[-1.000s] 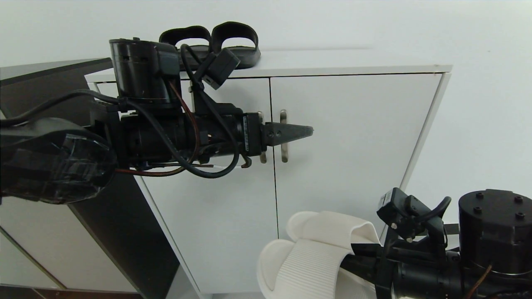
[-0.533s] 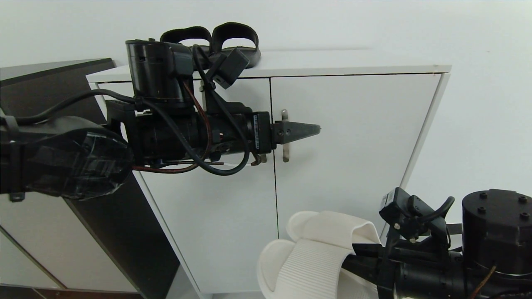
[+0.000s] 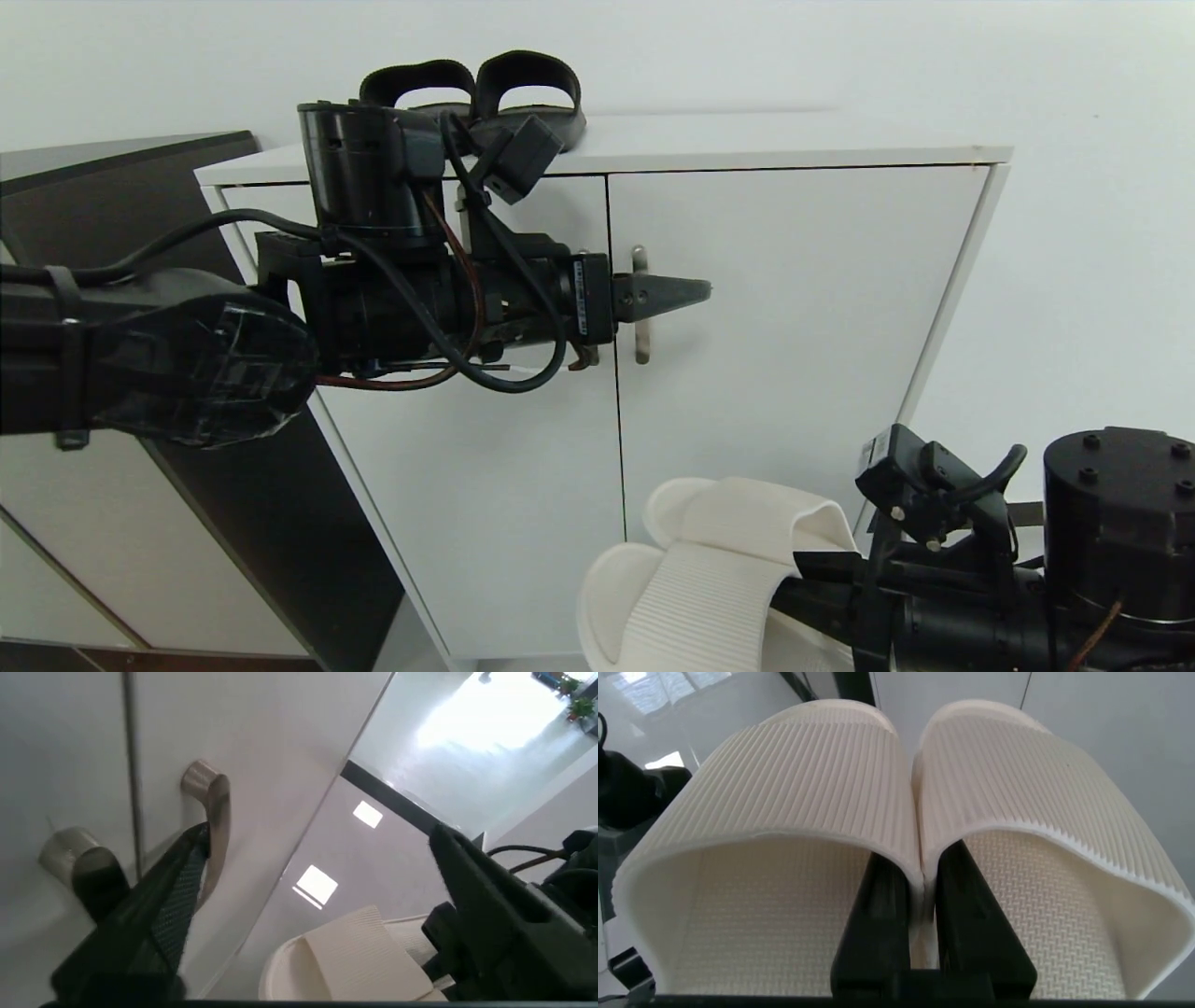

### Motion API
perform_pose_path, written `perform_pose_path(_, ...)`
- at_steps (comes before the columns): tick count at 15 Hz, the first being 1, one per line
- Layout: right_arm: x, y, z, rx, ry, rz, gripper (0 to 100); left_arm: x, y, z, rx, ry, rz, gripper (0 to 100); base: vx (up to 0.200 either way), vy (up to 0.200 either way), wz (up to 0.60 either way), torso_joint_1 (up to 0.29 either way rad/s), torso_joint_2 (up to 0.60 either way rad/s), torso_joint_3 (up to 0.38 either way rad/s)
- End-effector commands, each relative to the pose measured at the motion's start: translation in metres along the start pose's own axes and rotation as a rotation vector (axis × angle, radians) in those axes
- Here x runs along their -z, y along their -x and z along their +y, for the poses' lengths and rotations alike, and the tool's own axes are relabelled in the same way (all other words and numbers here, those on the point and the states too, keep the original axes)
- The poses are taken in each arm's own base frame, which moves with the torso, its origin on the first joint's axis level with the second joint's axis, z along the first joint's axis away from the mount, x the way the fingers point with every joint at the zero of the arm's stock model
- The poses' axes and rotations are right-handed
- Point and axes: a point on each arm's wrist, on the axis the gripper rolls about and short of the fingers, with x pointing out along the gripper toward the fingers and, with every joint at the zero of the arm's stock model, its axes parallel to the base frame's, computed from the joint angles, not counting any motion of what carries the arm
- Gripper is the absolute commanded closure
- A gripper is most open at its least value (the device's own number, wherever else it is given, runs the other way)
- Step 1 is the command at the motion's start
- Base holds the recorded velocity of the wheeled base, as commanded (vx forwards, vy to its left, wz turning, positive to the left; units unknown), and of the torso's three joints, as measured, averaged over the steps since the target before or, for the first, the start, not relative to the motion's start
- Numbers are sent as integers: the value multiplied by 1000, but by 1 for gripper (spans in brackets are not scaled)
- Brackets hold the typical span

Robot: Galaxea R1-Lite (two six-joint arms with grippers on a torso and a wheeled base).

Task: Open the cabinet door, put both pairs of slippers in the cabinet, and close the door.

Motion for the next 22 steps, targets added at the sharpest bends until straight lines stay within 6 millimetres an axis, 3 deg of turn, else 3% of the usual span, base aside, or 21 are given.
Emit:
perform_pose_path(1, -1, 5, 4, -27, 5, -10, 100, 1, 0, 0, 3, 3, 6, 100, 0, 0, 0, 0, 0, 0)
perform_pose_path(7, 0, 25, 13, -154, 18, -36, 100, 11, 21, -25, 42, -14, 28, 100, 0, 0, 0, 0, 0, 0)
perform_pose_path(8, 0, 28, 18, -173, 23, -25, 100, 17, 36, -39, 66, -19, 34, 100, 0, 0, 0, 0, 0, 0)
perform_pose_path(15, 10, 37, 24, -196, 84, 17, 100, 30, 90, -62, 51, -24, 15, 100, 0, 0, 0, 0, 0, 0)
perform_pose_path(16, 10, 37, 24, -196, 86, 17, 100, 30, 96, -63, 45, -20, 6, 100, 0, 0, 0, 0, 0, 0)
perform_pose_path(18, 9, 35, 24, -191, 84, 17, 100, 26, 96, -44, -22, 38, -7, 100, 0, 0, 0, 0, 0, 0)
perform_pose_path(22, 1, 27, 21, -106, 63, 50, 100, 14, 66, -18, -69, 78, -7, 100, 0, 0, 0, 0, 0, 0)
